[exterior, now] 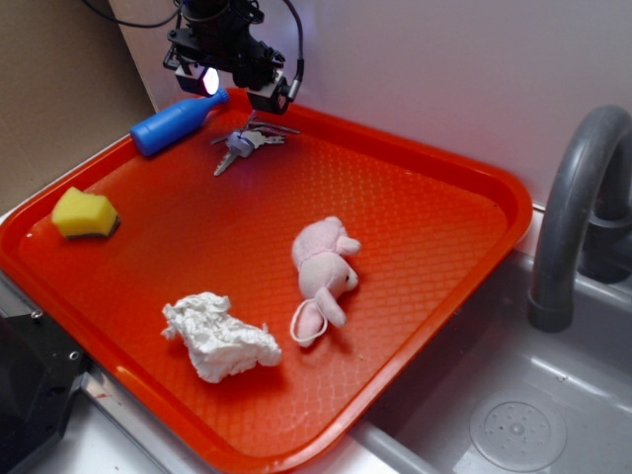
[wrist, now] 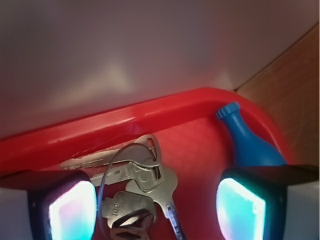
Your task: Grab the silver keys.
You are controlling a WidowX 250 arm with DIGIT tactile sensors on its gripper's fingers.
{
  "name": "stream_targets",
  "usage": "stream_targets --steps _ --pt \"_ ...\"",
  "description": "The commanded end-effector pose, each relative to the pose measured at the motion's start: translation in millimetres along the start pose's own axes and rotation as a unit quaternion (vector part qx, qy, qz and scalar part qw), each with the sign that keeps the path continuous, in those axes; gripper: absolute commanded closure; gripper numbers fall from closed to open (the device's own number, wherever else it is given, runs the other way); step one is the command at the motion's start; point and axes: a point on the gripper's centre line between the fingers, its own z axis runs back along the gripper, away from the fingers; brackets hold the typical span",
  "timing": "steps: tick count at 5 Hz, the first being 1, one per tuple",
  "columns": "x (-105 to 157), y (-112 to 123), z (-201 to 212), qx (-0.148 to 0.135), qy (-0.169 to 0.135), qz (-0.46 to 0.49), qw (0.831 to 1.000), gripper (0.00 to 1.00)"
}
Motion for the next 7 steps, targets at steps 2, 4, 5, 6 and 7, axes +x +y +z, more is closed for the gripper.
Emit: stream_targets --steps 2,4,5,6,7 --pt "15 -5 -10 -0.03 0.007 0.005 1.0 0.0" --pt "17 -3 -8 -0.028 0.007 -0.007 1.0 1.0" --pt "18 3 5 -0.041 0.02 -0.016 0.999 1.0" --pt "11 19 41 -0.065 0.022 -0.002 0.998 1.0" --pt "-8 24 96 -0.114 0.036 -0.027 0.992 1.0"
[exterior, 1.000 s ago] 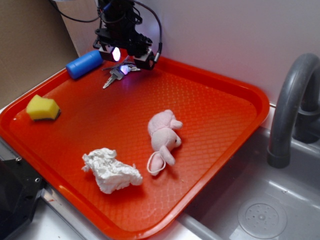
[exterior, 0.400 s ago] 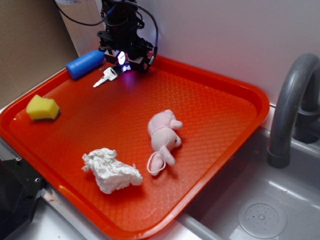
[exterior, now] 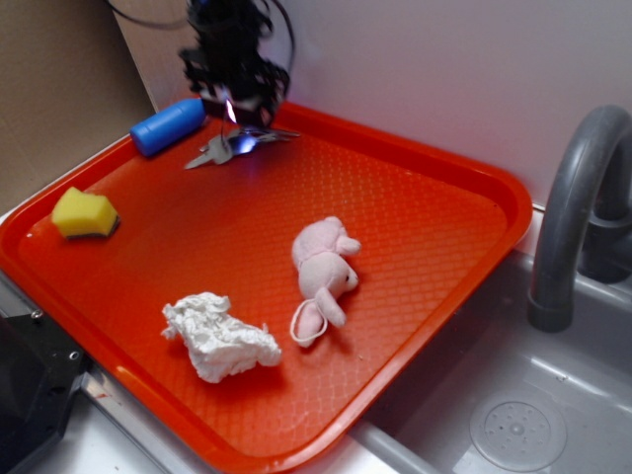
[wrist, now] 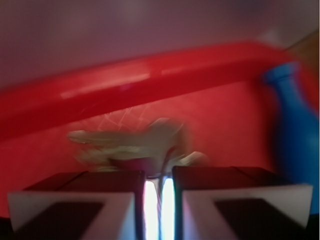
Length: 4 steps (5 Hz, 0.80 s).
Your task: Grab the silver keys.
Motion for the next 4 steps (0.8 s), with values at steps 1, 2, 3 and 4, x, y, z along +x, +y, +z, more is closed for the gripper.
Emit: stream_targets --steps 1,2,3,4 --pt "-54 -3 134 -0.112 -0.047 -0.048 0.991 1.0" --pt "-67 -15 165 -0.089 -0.043 -0.074 0.992 1.0" --pt "-61 -13 155 -0.102 -0.019 -0.105 0.989 1.0" --pt "-65 -16 153 -0.09 -0.015 -0.115 0.989 1.0"
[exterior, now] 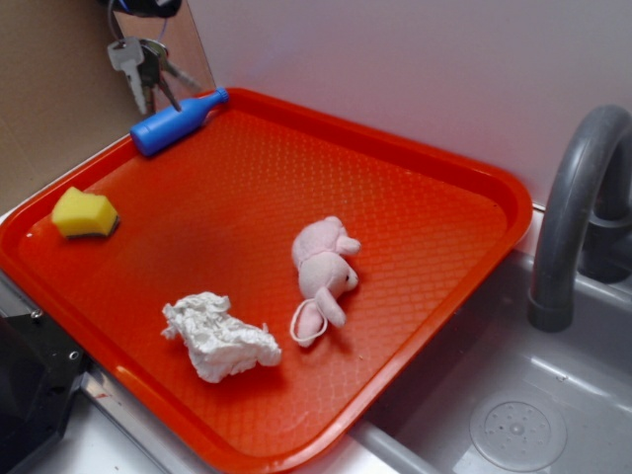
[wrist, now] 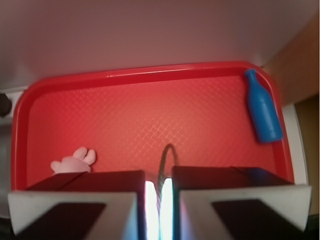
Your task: Grab the silver keys.
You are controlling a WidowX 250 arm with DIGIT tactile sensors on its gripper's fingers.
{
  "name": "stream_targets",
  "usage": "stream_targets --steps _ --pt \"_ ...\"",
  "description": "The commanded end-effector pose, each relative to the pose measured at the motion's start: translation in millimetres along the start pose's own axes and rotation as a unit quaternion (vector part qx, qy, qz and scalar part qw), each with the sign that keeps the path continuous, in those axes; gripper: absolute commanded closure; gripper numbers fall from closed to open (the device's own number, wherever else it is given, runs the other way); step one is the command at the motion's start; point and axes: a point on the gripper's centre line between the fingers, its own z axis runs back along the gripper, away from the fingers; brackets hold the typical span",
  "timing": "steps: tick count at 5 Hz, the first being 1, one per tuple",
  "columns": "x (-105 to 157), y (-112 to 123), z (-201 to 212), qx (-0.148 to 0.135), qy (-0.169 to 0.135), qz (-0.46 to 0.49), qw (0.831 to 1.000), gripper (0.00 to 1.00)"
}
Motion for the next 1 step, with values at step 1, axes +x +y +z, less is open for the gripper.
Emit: stream_targets --steps 1 --pt "5.6 14.7 8.0 0.014 -0.01 0.005 1.0 1.0"
